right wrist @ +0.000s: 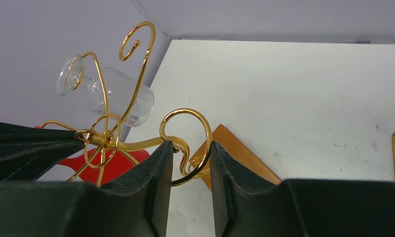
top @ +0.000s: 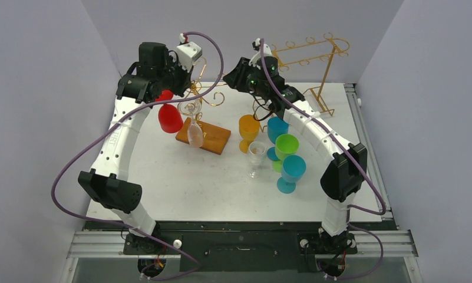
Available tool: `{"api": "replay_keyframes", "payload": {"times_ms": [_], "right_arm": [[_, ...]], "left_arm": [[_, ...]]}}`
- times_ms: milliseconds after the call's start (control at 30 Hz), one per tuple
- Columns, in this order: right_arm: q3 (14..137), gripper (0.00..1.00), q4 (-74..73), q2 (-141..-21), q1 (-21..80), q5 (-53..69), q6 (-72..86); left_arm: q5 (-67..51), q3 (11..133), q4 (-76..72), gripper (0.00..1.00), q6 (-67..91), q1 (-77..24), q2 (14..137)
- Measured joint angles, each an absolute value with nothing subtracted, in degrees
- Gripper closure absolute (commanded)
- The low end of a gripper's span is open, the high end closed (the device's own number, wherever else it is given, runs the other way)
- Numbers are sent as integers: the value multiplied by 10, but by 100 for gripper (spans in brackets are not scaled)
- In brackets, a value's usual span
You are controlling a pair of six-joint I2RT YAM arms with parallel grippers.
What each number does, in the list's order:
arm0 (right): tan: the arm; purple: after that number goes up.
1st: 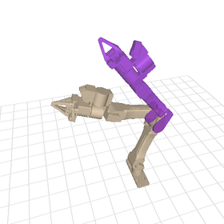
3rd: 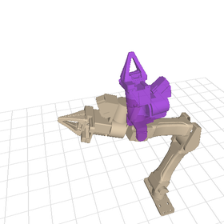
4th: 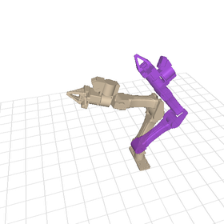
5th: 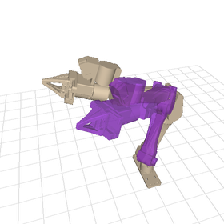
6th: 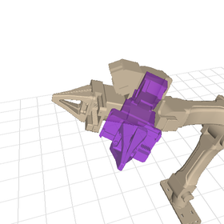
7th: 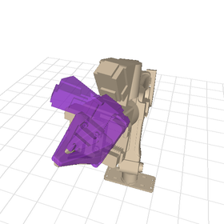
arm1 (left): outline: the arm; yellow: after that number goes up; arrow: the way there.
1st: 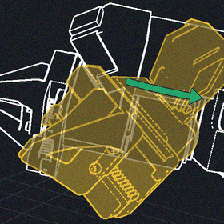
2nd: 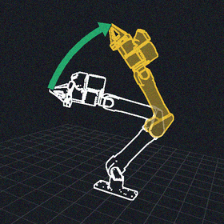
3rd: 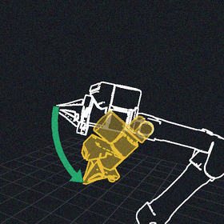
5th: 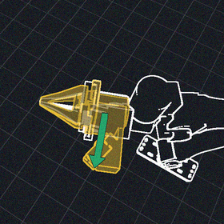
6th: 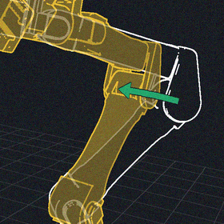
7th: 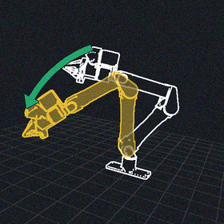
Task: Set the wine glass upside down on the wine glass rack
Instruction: Adjust the wine rack at the center of the board.
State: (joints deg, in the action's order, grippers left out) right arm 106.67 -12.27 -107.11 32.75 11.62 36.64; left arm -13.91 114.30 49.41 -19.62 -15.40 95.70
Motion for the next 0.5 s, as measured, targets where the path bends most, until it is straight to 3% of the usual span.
{"api": "replay_keyframes", "payload": {"times_ms": [67,500], "right_arm": [[1049,100,-109,-1062,329,111,369],[917,100,-55,-969,361,35,409]], "left_arm": [[-139,1145,495,100,-195,-154,958],[-137,1201,528,100,-191,-155,995]]}}
